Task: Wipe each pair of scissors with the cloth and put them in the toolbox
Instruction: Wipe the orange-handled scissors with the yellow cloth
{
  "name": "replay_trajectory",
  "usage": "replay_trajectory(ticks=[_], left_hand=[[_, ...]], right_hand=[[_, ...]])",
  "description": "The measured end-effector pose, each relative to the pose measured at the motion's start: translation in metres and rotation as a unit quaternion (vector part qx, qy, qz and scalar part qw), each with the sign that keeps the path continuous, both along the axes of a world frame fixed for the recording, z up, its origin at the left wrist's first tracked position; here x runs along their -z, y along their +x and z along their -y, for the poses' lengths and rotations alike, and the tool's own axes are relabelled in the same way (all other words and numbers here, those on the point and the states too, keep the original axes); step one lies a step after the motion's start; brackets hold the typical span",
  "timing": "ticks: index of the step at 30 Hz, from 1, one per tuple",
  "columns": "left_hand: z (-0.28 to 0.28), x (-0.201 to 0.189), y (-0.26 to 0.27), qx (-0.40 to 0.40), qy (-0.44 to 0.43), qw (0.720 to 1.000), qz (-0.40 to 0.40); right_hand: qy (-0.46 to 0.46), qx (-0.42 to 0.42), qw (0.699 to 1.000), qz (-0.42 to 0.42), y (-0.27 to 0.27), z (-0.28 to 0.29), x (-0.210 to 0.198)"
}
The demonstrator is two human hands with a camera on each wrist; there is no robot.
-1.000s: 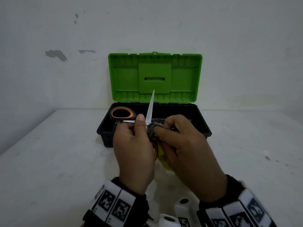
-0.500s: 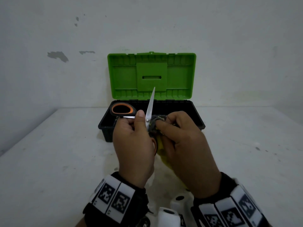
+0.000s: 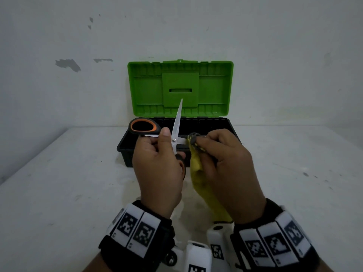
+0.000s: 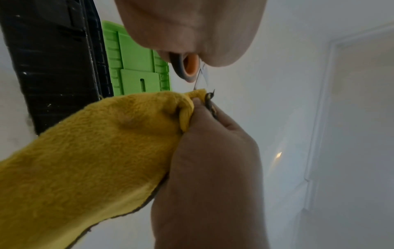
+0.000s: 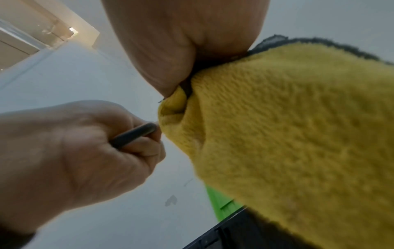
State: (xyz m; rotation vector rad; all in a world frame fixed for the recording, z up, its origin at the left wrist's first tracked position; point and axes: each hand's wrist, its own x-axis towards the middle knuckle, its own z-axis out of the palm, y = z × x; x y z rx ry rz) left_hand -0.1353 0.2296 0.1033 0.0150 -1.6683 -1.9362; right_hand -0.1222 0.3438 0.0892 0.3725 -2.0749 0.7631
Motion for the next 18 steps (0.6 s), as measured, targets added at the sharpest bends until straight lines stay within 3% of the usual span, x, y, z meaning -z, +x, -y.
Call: replay_trajectory(ticks=[6, 11, 18], left_hand=[[0.003, 0.004, -0.003, -0.029, -0.031, 0.999, -0.010], [0.004, -0.001, 0.002, 0.004, 0.035, 0.999, -0.002], [0.002, 0.000, 0.003, 0.020, 0.060, 0.998, 0.005]], right_hand=[[0.020, -0.041, 0.999, -0.017, 0.007, 0.015, -0.004], [0.045, 0.001, 0.999, -0.010, 0.008, -0.003, 0.001], [0.044, 0.016, 0.999, -0.012, 0.013, -0.018, 0.004]])
